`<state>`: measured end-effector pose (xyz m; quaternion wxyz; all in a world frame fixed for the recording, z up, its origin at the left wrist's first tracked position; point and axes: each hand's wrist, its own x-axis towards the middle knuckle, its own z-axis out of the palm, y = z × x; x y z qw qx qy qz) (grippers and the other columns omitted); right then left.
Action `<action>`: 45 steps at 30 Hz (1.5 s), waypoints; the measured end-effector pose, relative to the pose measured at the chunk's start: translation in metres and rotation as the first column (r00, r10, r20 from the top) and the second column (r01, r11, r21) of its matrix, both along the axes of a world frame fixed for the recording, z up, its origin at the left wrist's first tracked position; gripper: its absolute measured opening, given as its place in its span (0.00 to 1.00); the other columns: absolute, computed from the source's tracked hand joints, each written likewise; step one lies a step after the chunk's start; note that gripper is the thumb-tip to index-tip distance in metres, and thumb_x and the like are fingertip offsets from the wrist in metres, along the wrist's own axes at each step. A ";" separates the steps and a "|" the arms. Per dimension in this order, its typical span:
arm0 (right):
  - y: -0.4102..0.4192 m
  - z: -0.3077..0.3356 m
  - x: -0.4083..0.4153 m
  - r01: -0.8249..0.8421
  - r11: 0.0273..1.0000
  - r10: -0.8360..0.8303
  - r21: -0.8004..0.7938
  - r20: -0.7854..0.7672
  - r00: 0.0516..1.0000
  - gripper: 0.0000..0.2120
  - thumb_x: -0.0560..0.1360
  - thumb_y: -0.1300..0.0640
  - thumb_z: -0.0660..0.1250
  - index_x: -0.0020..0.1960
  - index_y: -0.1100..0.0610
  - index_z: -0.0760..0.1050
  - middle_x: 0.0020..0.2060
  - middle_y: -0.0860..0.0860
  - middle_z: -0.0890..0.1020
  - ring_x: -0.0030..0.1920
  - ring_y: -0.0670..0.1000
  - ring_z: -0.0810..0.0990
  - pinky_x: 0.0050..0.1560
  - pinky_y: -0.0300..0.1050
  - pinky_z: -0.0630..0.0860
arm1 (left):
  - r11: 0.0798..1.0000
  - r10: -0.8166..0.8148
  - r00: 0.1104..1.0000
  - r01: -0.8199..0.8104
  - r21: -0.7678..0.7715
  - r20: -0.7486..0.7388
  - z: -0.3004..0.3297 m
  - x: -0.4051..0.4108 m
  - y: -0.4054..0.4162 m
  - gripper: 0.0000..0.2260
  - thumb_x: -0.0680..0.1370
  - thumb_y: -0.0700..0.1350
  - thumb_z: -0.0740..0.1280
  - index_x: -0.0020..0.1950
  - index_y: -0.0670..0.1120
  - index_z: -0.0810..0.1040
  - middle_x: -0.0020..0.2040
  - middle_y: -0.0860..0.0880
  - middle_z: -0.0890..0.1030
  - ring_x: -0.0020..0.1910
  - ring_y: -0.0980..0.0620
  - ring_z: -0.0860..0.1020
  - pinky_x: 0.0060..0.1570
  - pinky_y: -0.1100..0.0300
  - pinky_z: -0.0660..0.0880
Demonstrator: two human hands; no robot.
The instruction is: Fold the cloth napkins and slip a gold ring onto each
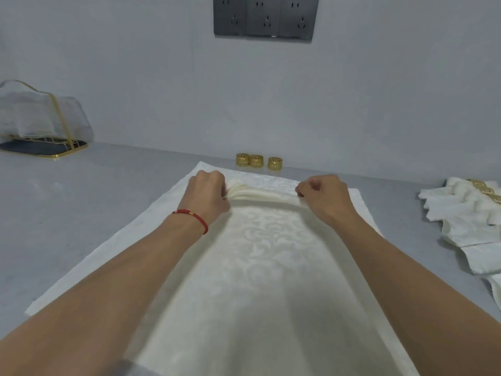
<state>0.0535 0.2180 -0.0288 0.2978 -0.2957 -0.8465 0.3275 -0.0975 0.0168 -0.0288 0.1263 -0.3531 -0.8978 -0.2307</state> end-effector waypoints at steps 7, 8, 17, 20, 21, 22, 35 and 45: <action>0.049 -0.016 -0.111 0.108 0.985 -0.122 0.133 0.105 0.987 0.11 0.78 0.55 0.62 0.46 0.56 0.83 0.42 0.54 0.85 0.45 0.58 0.82 0.49 0.51 0.81 | 0.999 0.028 0.998 -0.030 -0.033 -0.048 -0.035 -0.023 0.010 0.04 0.71 0.38 0.65 0.44 0.44 0.74 0.39 0.46 0.72 0.41 0.43 0.69 0.40 0.54 0.67; 0.055 -0.020 -0.131 0.112 0.985 -0.126 0.131 0.111 0.986 0.11 0.79 0.55 0.62 0.49 0.56 0.82 0.44 0.54 0.85 0.47 0.59 0.83 0.50 0.50 0.81 | 0.998 0.039 0.998 -0.041 -0.042 -0.051 -0.038 -0.030 0.011 0.04 0.71 0.39 0.65 0.44 0.44 0.74 0.39 0.47 0.73 0.41 0.43 0.69 0.40 0.54 0.67; 0.094 -0.036 -0.203 0.113 0.948 -0.231 0.298 0.399 0.888 0.14 0.81 0.54 0.61 0.66 0.54 0.73 0.61 0.58 0.72 0.59 0.62 0.76 0.55 0.52 0.72 | 0.999 0.029 0.957 -0.021 0.031 -0.287 -0.041 -0.038 0.010 0.09 0.62 0.36 0.72 0.36 0.43 0.74 0.32 0.46 0.76 0.31 0.46 0.65 0.31 0.56 0.60; 0.092 -0.029 -0.200 0.141 0.945 -0.226 0.294 0.276 0.934 0.08 0.79 0.54 0.64 0.54 0.56 0.78 0.54 0.57 0.78 0.50 0.60 0.78 0.46 0.48 0.71 | 0.999 0.005 0.947 0.006 0.033 -0.322 -0.037 -0.037 0.010 0.16 0.50 0.32 0.74 0.28 0.43 0.70 0.23 0.48 0.71 0.23 0.47 0.61 0.25 0.60 0.55; 0.090 -0.021 -0.192 0.157 0.957 -0.207 0.243 0.200 0.958 0.07 0.78 0.54 0.65 0.51 0.55 0.79 0.52 0.57 0.80 0.47 0.59 0.78 0.44 0.47 0.71 | 0.999 0.001 0.950 0.011 0.035 -0.311 -0.035 -0.037 0.010 0.16 0.49 0.31 0.74 0.28 0.43 0.70 0.22 0.48 0.70 0.22 0.47 0.62 0.25 0.60 0.55; 0.088 -0.014 -0.180 0.156 0.968 -0.181 0.198 0.114 0.977 0.06 0.77 0.55 0.66 0.49 0.55 0.81 0.50 0.56 0.82 0.45 0.57 0.78 0.44 0.46 0.72 | 0.999 -0.001 0.954 0.014 0.042 -0.300 -0.034 -0.037 0.009 0.17 0.49 0.31 0.74 0.28 0.43 0.70 0.22 0.48 0.70 0.21 0.46 0.64 0.25 0.60 0.55; 0.005 -0.004 0.088 -0.111 0.702 -0.335 -0.704 -0.464 0.820 0.13 0.74 0.65 0.74 0.57 0.67 0.79 0.55 0.63 0.85 0.51 0.57 0.85 0.60 0.52 0.82 | 0.976 -0.023 0.956 0.085 0.203 -0.293 -0.015 -0.006 0.007 0.13 0.58 0.31 0.76 0.32 0.42 0.73 0.26 0.48 0.72 0.26 0.46 0.68 0.30 0.60 0.60; -0.018 -0.021 0.083 -0.282 0.631 -0.206 -0.723 -0.506 0.837 0.19 0.74 0.65 0.76 0.63 0.60 0.76 0.61 0.64 0.80 0.52 0.57 0.87 0.64 0.57 0.79 | 0.938 -0.175 0.924 0.262 0.228 -0.340 -0.016 0.026 0.010 0.15 0.57 0.32 0.79 0.34 0.44 0.77 0.28 0.51 0.75 0.28 0.46 0.75 0.28 0.61 0.67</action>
